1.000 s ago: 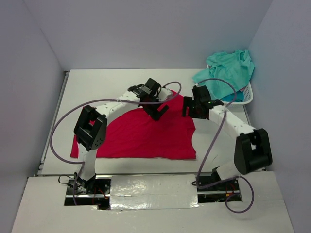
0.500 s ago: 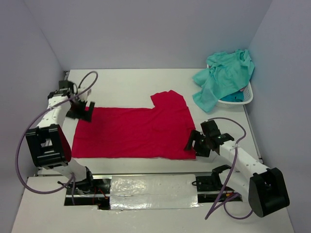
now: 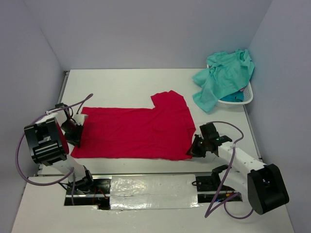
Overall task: Fold and stack the t-shirts
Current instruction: Fold the flattened tshirt in 1/3 of the way, then grap the side of the flattened tshirt furthest away from the robot with both arms
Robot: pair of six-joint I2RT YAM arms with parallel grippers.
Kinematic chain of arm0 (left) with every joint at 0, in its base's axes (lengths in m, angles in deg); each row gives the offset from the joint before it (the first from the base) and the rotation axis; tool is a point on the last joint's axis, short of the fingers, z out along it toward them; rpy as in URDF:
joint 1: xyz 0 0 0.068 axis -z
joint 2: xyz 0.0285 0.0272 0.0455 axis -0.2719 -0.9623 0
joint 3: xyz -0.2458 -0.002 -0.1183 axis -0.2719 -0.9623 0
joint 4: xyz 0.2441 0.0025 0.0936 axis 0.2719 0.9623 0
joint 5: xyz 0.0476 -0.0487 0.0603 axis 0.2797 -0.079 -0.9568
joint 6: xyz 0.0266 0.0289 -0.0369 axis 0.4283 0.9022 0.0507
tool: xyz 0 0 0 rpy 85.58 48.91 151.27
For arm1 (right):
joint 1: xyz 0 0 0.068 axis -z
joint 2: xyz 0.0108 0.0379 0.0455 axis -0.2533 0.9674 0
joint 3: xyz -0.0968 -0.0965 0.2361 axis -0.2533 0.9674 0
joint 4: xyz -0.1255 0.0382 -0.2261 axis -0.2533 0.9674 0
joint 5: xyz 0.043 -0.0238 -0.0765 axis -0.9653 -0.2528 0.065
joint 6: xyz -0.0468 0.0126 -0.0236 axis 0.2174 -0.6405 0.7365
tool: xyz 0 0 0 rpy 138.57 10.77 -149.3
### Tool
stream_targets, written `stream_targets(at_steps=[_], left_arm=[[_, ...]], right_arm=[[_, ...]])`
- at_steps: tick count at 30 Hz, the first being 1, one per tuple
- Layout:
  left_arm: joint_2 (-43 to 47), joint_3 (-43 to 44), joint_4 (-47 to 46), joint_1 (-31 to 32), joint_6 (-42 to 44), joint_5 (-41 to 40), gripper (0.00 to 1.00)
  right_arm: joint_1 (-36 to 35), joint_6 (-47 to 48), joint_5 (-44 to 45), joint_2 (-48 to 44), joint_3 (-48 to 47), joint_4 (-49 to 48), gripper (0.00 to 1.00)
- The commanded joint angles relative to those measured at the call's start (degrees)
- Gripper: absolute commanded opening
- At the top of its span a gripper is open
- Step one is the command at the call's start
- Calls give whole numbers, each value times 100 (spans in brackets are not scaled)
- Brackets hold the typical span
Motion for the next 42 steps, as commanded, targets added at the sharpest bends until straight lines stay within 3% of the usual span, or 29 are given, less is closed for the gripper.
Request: stream_targets(at_steps=[1, 3, 4, 6, 7, 8, 10, 13, 18, 20, 24, 25, 28, 29, 35, 39, 42], left_arm=[[48, -117, 104, -147, 217, 95, 19], [83, -170, 192, -209, 252, 51, 20], [144, -231, 245, -227, 287, 33, 27], [188, -276, 271, -227, 305, -37, 42], [223, -276, 306, -227, 314, -46, 61], [224, -189, 428, -244, 314, -46, 68], [224, 187, 569, -297, 323, -37, 75], [75, 1134, 877, -420, 261, 59, 84], [-608, 2833, 695, -517, -307, 911, 86], [-970, 3536, 571, -517, -546, 1254, 84], [-2172, 4687, 439, -499, -1108, 1632, 76], [-2324, 4768, 369, -473, -1188, 1789, 75], [-2667, 4778, -53, -263, -1259, 1949, 79], [-2720, 4743, -158, -175, -1242, 1914, 80], [-2808, 4207, -906, 414, -1075, 1809, 90], [-2958, 4250, -986, 503, -1373, 1152, 85], [-2993, 4260, -784, 511, -1347, 1114, 83]], right_arm=[[73, 59, 350, -73, -264, 368, 0], [204, 129, 578, -152, -378, 623, 0], [240, 147, 544, -187, -388, 632, 13], [258, 191, 448, -162, -475, 527, 48], [258, 313, 456, -92, -589, 579, 60], [266, 401, 482, -13, -912, 719, 79], [266, 751, 761, 268, -1404, 948, 87], [240, 1269, 1254, 961, -2923, 1562, 100], [258, 2176, 1238, 2955, -5815, 1660, 100], [310, 2378, 1238, 4185, -7107, 1889, 100], [468, 2318, 1036, 6145, -9155, 2161, 86], [495, 2309, 1054, 6950, -10073, 2310, 86], [504, 2195, 1203, 8149, -11937, 2775, 89], [504, 2177, 1194, 8692, -12241, 2812, 89], [495, 2317, 1300, 8839, -11296, 2302, 85], [372, 2607, 1378, 8962, -11567, 2697, 79], [293, 2713, 1353, 8734, -11297, 2742, 77]])
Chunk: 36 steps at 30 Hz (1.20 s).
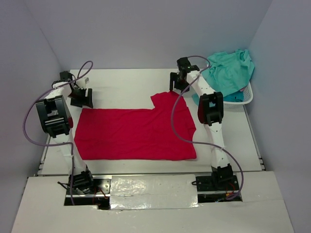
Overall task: Fold and stack the t-shirts
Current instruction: Grap the side of the flattened tshirt furthest away from the robot with both arms
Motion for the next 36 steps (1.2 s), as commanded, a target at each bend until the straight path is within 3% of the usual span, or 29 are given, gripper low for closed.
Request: stream_targets(at_steps=[1, 4, 7, 8, 10, 13, 20, 25, 33, 36], left_arm=[[-93, 41, 75, -122, -90, -208, 82], [-75, -73, 322, -70, 6, -76, 77], [170, -380, 199, 114, 164, -94, 74], [206, -477, 156, 132, 156, -50, 73], [285, -486, 190, 168, 147, -67, 72], [338, -425, 164, 150, 191, -312, 70], [206, 287, 612, -298, 24, -349, 81], [180, -98, 648, -316, -2, 37, 81], [-127, -390, 340, -184, -55, 92, 68], [-224, -302, 348, -184, 6, 108, 45]], right_arm=[[-160, 241, 85, -252, 359, 408, 77], [-160, 311, 94, -481, 746, 346, 72], [-177, 426, 50, -473, 756, 433, 54], [-177, 461, 32, -446, 703, 469, 44], [-177, 479, 24, -402, 615, 539, 33], [-177, 488, -20, -437, 658, 452, 0], [-177, 391, -161, -962, 1193, 101, 0], [-239, 320, -302, -1342, 1476, -146, 0], [-239, 329, -337, -1360, 1423, -67, 0], [-239, 329, -311, -1448, 1537, -102, 0]])
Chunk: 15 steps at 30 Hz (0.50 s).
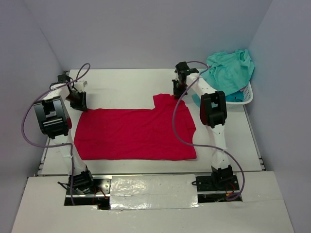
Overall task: Fold and stack the t-shirts
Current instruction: Grap the side of the flattened tshirt furthest away from the robot with both arms, then fold the other side of the tshirt into a rectangle
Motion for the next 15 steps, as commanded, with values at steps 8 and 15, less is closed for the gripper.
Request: stream_targets(at_steps=[8, 15], left_arm=[[425, -368, 56, -66, 821, 277, 0], [2428, -1940, 249, -128, 2949, 304, 0]], right_arm=[[-156, 34, -25, -1657, 1053, -270, 0], [-560, -316, 186, -4005, 4467, -1123, 0]])
